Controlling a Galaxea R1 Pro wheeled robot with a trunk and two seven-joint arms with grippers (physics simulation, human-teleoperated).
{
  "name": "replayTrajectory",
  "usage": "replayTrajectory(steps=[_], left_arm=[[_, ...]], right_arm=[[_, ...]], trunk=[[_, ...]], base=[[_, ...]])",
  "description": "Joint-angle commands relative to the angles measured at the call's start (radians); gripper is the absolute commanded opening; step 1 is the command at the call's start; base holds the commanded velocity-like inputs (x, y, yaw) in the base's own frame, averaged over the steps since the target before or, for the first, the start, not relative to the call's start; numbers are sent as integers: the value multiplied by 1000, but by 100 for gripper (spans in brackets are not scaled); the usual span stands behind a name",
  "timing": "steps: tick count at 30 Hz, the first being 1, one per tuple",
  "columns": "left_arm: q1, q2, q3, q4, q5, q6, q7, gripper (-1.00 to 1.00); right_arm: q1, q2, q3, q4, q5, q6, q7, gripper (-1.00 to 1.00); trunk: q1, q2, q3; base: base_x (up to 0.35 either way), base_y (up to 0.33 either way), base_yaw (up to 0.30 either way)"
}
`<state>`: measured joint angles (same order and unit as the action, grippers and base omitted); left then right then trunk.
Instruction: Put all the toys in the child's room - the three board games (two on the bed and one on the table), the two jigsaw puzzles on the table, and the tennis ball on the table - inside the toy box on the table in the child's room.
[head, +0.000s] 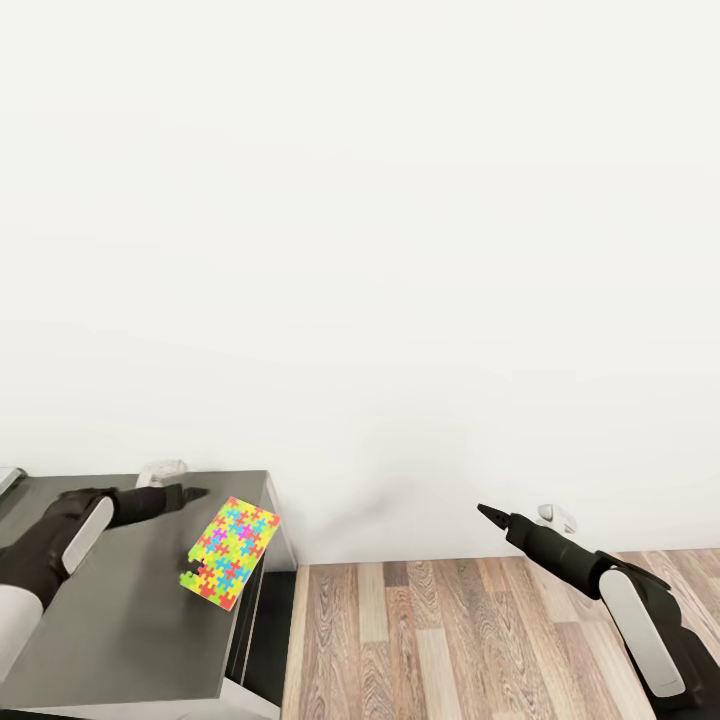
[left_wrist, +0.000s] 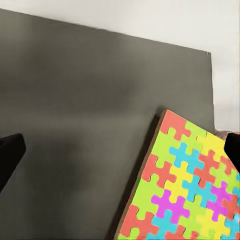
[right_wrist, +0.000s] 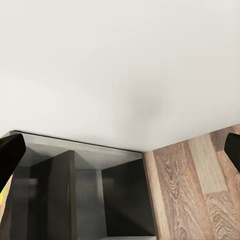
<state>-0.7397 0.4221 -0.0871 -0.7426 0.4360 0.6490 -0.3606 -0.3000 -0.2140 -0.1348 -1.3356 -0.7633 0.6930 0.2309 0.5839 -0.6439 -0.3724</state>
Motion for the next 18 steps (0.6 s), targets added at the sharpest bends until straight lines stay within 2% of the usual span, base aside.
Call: replayTrajectory(steps=[1,4,5,9,10,12,13,15,16,18], left_arm=[[0,6,-1,-12,3,19,-35,100],[3,24,3,-39,1,49,-148,100],[4,40,5,-52,1,60,-230,100],[6,73,6,-65,-2,72,-399,100],[7,87,6,-68,-4,74,-485,100],[7,97,6,-70,-6,74,-564,100],[7,103,6,-71,-7,74,-640,100],[8,108,6,-72,-8,75,-702,100],[8,111,6,-73,-9,75,-759,100],[8,113,6,-73,-9,75,-810,100]], right_arm=[[-1,0,-2,0,1,6,4,100],[-1,-1,-2,-1,1,6,4,100],[-1,-2,-2,-1,1,6,4,100],[-1,-2,-2,-2,0,6,4,100],[-1,-1,-2,-4,0,7,4,100],[-1,-1,-2,-5,-1,8,5,100],[-1,0,-2,-6,-1,9,5,100],[-1,0,-2,-7,-2,10,6,100],[-1,0,-2,-8,-3,12,6,100],[-1,0,-2,-9,-6,14,8,100]], trunk=[[0,-1,-1],[0,-1,-1],[0,-1,-1],[0,-1,-1],[0,-1,-1],[0,-1,0],[0,-1,1],[0,-1,3],[0,-1,5],[0,-1,8]], base=[[0,0,0],[0,0,0],[0,0,0],[0,0,0],[0,0,0],[0,0,0],[0,0,0],[0,0,0],[0,0,0],[0,0,0]])
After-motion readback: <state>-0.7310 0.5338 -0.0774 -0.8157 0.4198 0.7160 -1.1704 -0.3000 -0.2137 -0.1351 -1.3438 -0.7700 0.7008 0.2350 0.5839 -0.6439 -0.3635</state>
